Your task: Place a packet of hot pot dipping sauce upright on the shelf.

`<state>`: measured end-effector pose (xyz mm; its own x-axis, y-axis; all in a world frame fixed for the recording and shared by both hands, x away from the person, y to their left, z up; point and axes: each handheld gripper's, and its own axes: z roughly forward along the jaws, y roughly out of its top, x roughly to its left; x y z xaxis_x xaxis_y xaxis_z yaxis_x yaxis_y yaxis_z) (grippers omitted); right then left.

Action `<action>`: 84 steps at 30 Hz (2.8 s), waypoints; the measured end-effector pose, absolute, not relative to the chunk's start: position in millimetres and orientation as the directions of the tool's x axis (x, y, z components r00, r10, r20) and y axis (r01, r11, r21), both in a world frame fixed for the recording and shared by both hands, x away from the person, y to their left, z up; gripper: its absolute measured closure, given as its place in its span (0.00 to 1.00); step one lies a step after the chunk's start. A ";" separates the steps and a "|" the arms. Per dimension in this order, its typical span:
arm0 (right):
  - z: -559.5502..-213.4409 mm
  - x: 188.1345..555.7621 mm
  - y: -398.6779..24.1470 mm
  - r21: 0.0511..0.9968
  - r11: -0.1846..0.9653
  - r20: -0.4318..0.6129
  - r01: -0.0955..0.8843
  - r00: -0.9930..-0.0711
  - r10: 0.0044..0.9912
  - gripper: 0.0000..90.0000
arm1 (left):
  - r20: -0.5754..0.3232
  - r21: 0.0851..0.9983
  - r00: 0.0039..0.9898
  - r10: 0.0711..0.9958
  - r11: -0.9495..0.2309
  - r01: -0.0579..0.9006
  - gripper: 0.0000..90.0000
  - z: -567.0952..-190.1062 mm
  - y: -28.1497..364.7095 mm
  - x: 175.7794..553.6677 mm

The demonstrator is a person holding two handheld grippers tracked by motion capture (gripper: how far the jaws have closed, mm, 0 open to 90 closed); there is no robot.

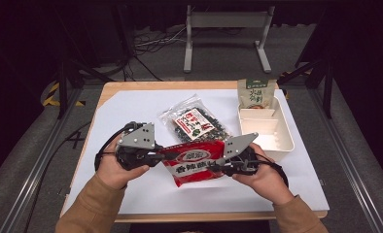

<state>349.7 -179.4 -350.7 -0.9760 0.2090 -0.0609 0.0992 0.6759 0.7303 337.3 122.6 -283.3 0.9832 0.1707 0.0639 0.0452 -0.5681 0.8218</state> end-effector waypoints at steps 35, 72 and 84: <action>-319.6 347.3 -213.6 0.769 0.624 -0.092 0.135 -0.944 0.317 0.96 | -0.008 0.863 0.922 0.388 -0.463 0.202 0.52 -318.9 175.3 365.8; -275.1 382.5 -256.1 0.782 0.588 -0.083 0.207 -0.901 0.427 0.96 | -0.093 0.860 0.831 0.549 -0.376 0.345 0.46 -372.6 209.2 391.3; -253.9 402.4 -272.2 0.789 0.563 -0.093 0.244 -0.860 0.502 0.96 | -0.100 0.856 0.832 0.545 -0.380 0.352 0.45 -373.9 209.2 392.6</action>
